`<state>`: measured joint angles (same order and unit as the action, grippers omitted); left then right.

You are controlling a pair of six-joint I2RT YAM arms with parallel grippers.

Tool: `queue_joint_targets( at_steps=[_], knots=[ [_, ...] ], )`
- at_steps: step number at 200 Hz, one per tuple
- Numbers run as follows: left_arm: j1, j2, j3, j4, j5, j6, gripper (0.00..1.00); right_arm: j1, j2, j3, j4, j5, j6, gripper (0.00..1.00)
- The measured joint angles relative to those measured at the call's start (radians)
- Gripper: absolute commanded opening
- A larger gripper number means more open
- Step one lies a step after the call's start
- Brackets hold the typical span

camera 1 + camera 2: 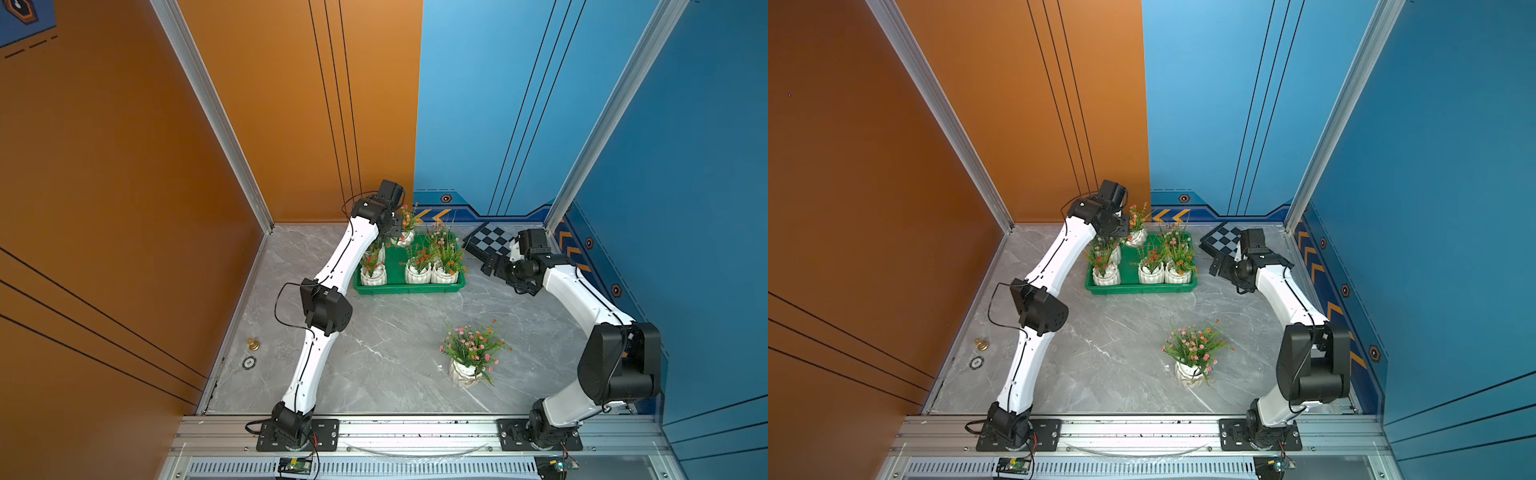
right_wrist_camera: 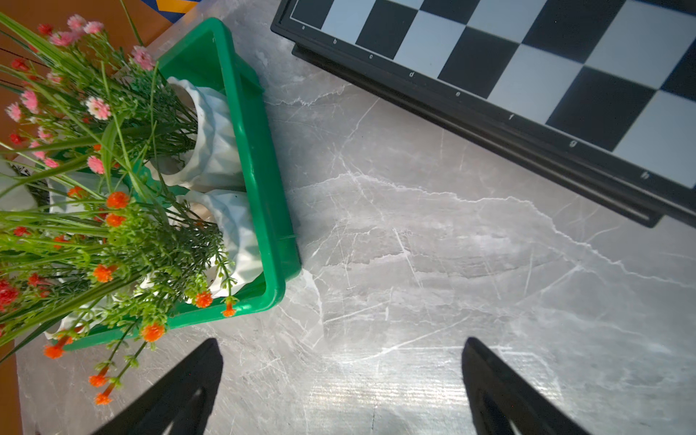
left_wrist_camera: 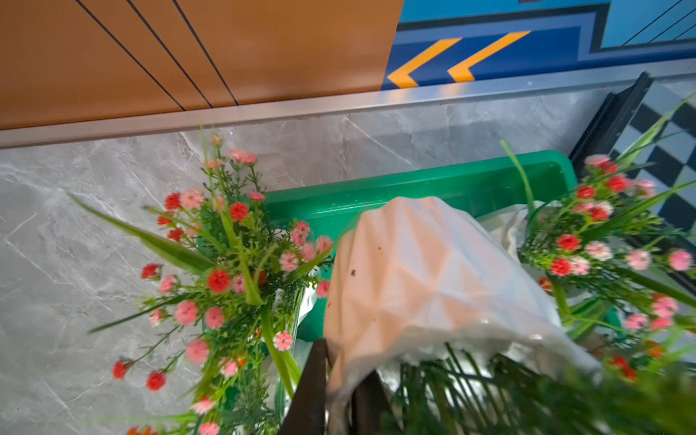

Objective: Put the potted gypsophila into the storage box
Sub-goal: Place the baby's breath potted plant at the storage box.

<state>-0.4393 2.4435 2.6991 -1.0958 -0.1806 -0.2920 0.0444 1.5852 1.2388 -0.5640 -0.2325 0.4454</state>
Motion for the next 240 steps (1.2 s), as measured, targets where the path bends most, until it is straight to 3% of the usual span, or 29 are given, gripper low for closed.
queue_joint_targets(
  at_steps=[240],
  knots=[
    [-0.039, 0.158, 0.0, 0.135, 0.045, 0.027, 0.0, 0.0, 0.082, 0.004, 0.001, -0.007, -0.001, 1.0]
  ],
)
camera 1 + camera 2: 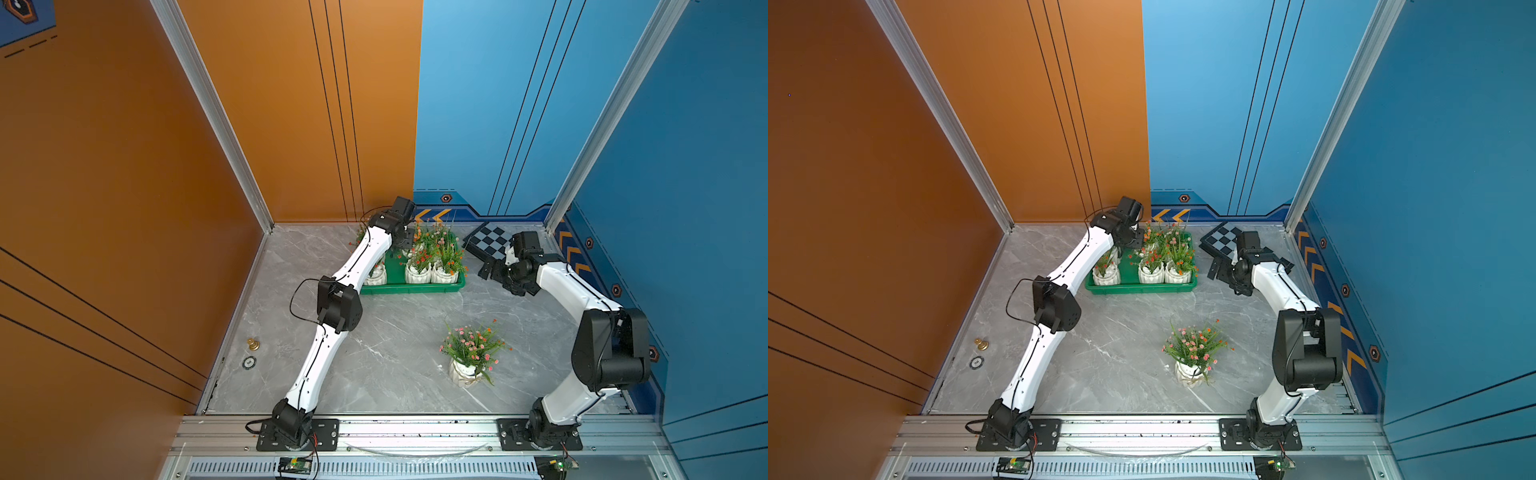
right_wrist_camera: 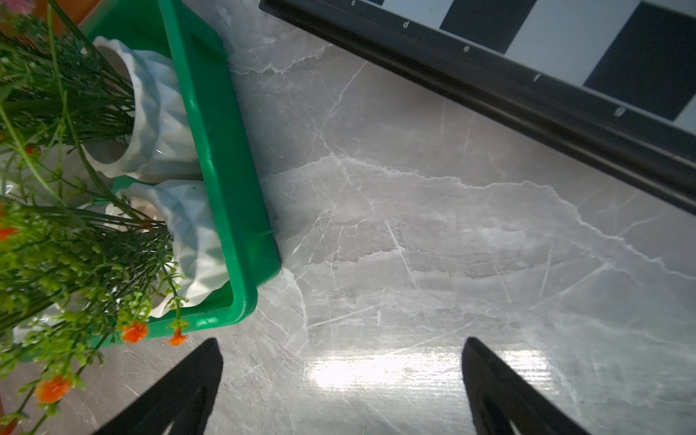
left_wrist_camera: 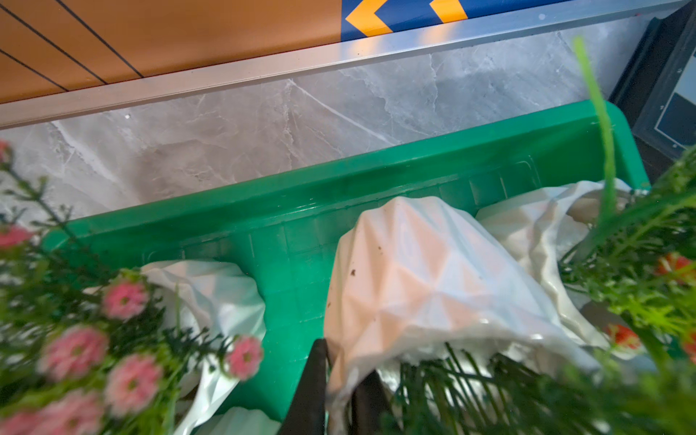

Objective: Put the potted gypsophila into the storage box
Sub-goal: Place the baby's breath potted plant at the storage box.

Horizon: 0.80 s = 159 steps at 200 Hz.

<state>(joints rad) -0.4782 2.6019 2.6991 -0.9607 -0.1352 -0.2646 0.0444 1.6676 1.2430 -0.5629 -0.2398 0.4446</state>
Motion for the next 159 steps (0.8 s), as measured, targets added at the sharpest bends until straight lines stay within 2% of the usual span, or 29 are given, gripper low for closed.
queue_joint_targets(
  at_steps=[40, 61, 105, 123, 148, 159],
  knots=[
    [0.0, 0.031, 0.0, 0.031, 0.009, 0.007, 0.0, 0.0, 0.011, 0.003, 0.001, -0.003, 0.0, 1.0],
    [0.0, 0.038, 0.0, 0.041, 0.009, 0.006, 0.05, 0.0, 0.018, 0.006, 0.004, -0.005, 0.0, 1.0],
    [0.0, 0.039, -0.013, 0.065, 0.013, -0.002, 0.08, -0.004, 0.019, 0.008, 0.006, -0.015, 0.0, 1.0],
    [0.0, 0.043, -0.017, 0.076, 0.014, -0.013, 0.15, -0.005, 0.019, 0.008, 0.006, -0.019, 0.0, 1.0],
    [0.0, 0.045, -0.019, 0.083, 0.021, -0.026, 0.18, -0.005, 0.019, 0.008, 0.006, -0.019, 0.0, 1.0],
    [0.0, 0.045, -0.019, 0.085, 0.027, -0.032, 0.23, -0.005, 0.019, 0.008, 0.006, -0.019, 0.0, 1.0]
  ],
)
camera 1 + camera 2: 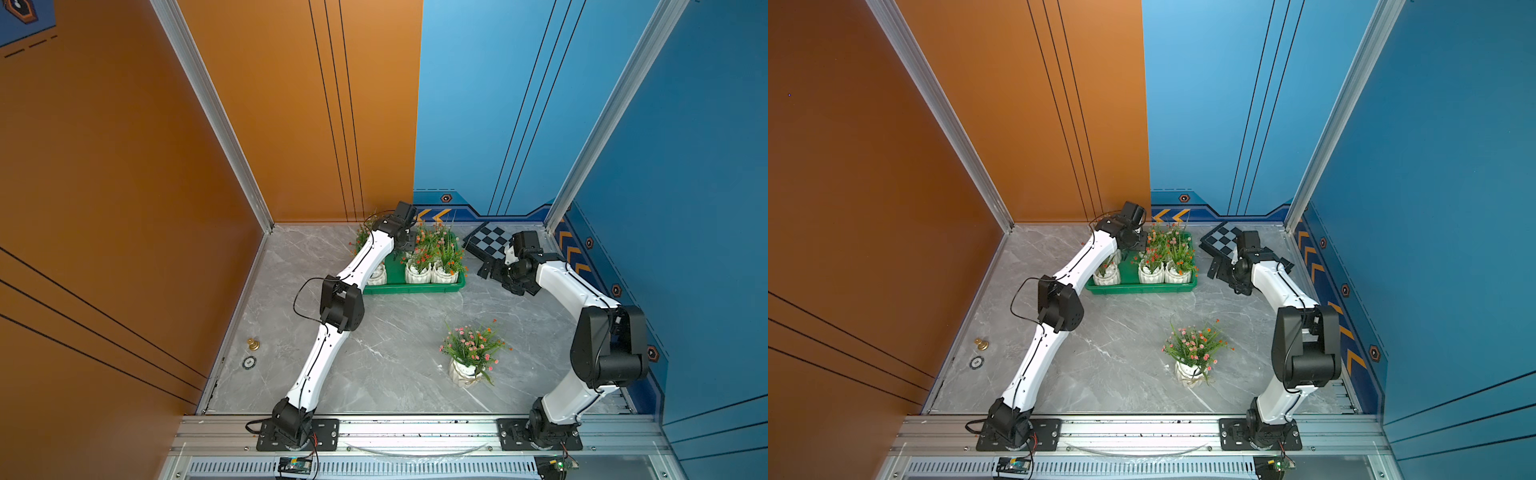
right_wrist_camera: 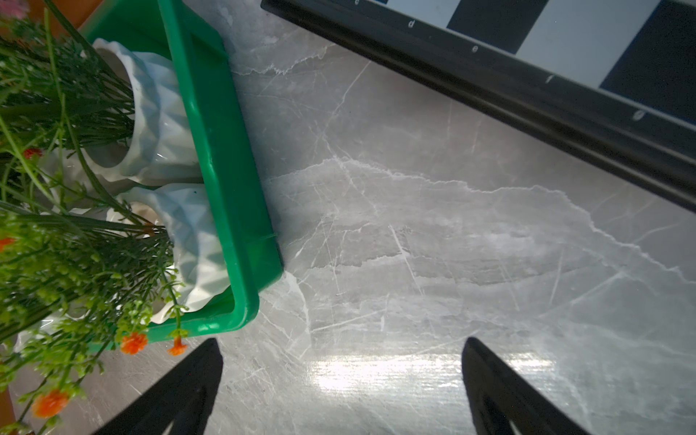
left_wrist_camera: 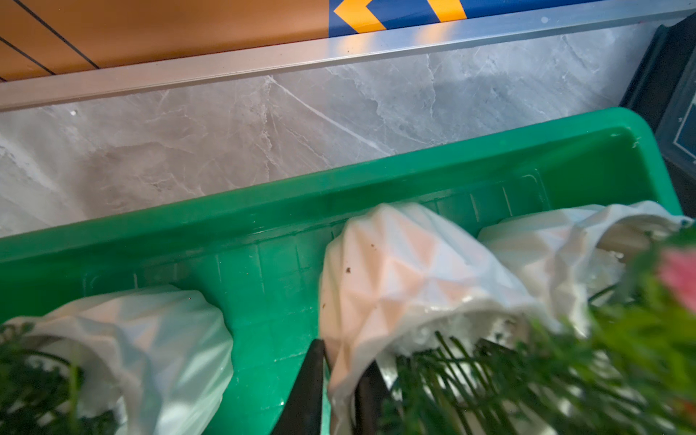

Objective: Put the potted gypsophila into the storage box
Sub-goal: Place the baby's breath potted plant at the storage box.

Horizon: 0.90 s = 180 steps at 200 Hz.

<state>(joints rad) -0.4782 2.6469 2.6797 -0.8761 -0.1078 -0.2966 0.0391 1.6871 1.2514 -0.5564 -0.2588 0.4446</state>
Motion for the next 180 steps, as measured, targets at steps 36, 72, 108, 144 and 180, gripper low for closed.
queue_joint_targets(
  at_steps=[36, 72, 108, 144, 180],
  knots=[
    [0.002, 0.0, 0.0, 0.04, 0.006, -0.018, 0.3, 0.0, 0.0, 0.0, 0.0, 0.0, 0.0, 1.0],
    [0.007, 0.0, -0.002, 0.048, 0.008, -0.024, 0.32, 0.0, 0.0, 0.0, 0.0, 0.0, 0.0, 1.0],
    [0.012, -0.006, -0.017, 0.051, 0.016, -0.028, 0.34, -0.002, -0.003, 0.005, -0.012, 0.0, -0.003, 1.0],
    [0.014, -0.022, -0.042, 0.055, 0.023, -0.037, 0.35, -0.021, -0.062, 0.007, -0.089, 0.0, -0.026, 1.0],
    [0.021, -0.078, -0.091, 0.057, 0.023, -0.041, 0.37, -0.042, -0.137, 0.006, -0.185, 0.002, -0.049, 1.0]
  ],
)
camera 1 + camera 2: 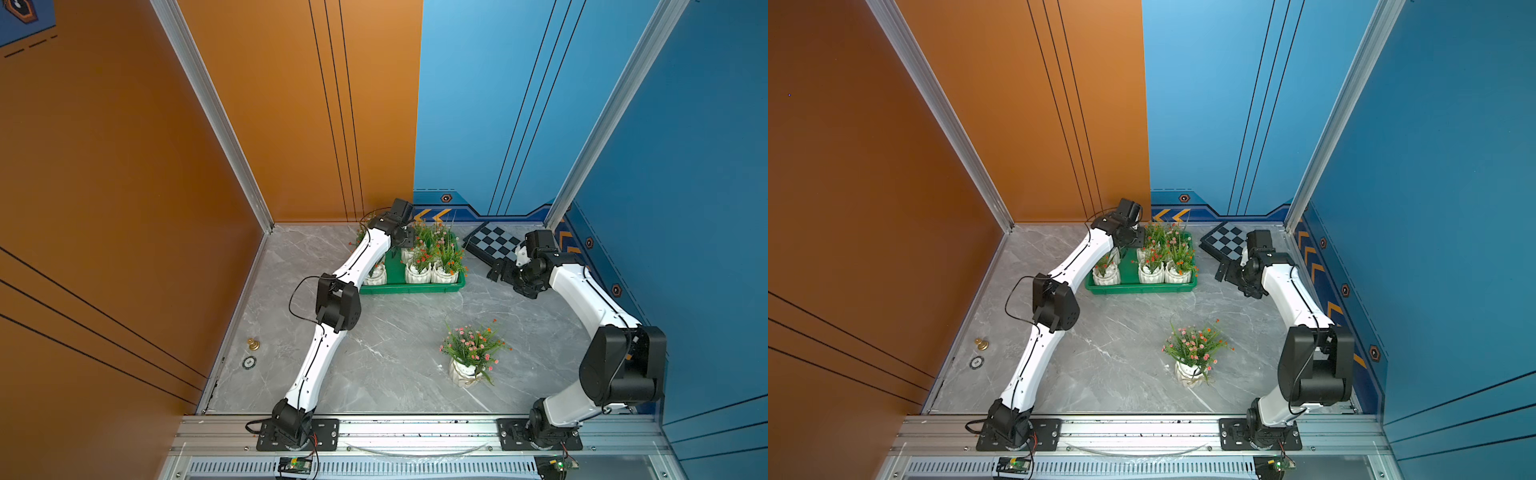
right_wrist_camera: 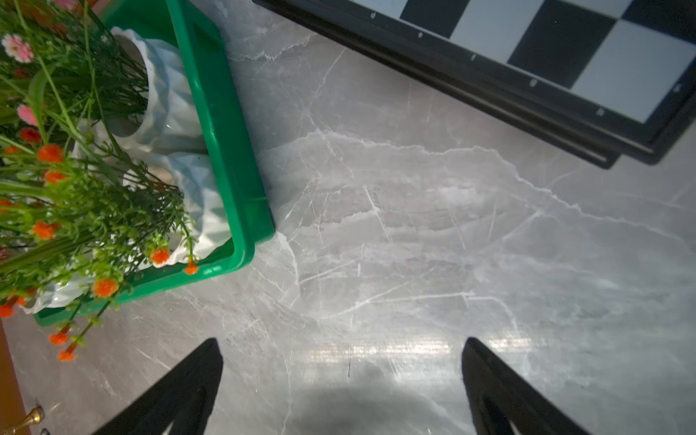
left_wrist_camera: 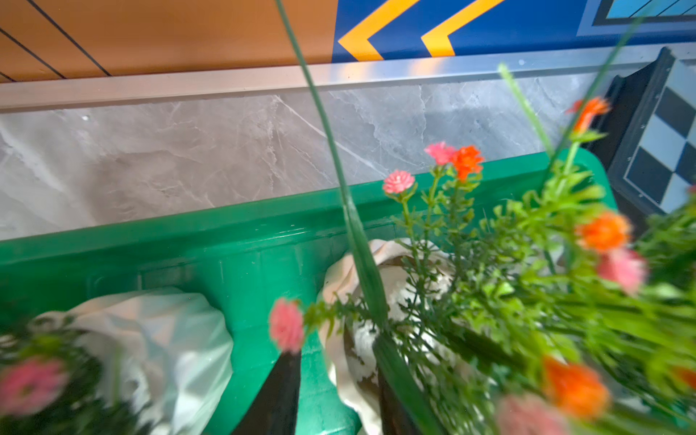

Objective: Put the potted gypsophila into the storage box
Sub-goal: Place the baby's breath potted plant at the storage box.

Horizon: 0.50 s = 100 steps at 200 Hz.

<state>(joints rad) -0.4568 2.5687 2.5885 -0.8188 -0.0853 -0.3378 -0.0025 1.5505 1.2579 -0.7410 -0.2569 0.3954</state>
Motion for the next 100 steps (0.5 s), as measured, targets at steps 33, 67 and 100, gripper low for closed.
queue_joint_targets(
  at_steps=[33, 67, 100],
  knots=[
    [0.015, -0.105, -0.076, 0.0, 0.0, -0.003, 0.39, -0.01, -0.056, -0.019, -0.09, 0.035, -0.006, 1.0],
    [0.024, -0.257, -0.182, 0.0, -0.001, -0.005, 0.41, -0.069, -0.127, -0.051, -0.192, 0.063, 0.006, 1.0],
    [0.024, -0.389, -0.29, 0.003, -0.001, -0.021, 0.43, -0.156, -0.215, -0.066, -0.283, 0.08, 0.021, 1.0]
  ],
)
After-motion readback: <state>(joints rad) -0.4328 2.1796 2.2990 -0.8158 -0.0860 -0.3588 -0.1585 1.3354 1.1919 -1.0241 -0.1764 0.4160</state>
